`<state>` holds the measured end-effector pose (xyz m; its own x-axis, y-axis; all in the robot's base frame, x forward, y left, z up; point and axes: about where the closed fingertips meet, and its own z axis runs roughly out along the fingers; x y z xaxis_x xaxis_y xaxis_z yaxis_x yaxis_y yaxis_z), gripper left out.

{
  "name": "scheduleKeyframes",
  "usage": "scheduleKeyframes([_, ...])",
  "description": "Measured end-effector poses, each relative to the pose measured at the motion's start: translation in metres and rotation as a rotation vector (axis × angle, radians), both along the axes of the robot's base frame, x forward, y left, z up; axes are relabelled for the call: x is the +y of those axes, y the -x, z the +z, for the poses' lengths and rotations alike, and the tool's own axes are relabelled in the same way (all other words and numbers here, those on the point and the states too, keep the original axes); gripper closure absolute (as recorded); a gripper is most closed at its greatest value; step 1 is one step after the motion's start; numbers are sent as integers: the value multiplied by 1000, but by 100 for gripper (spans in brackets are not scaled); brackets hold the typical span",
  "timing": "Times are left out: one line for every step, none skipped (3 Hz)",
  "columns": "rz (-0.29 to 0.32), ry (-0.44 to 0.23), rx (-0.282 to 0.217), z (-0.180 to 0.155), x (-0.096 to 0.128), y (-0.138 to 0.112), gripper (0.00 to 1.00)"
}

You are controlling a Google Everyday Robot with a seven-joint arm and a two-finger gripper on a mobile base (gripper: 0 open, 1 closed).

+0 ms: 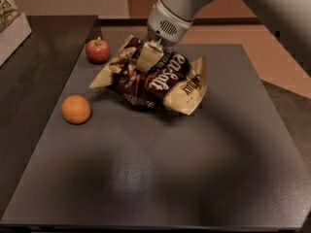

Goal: Move brown chip bag near orange

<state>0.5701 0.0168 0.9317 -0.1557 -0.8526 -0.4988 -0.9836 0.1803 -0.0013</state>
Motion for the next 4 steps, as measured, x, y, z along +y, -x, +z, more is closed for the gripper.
scheduleKeyframes([9, 6, 40, -9, 7, -9, 100])
scheduleKeyframes([12, 11, 73, -18, 13, -16, 100])
scheduleKeyframes([3, 18, 98, -25, 16, -20, 82])
scheduleKeyframes([0, 23, 115, -29, 17, -21, 59])
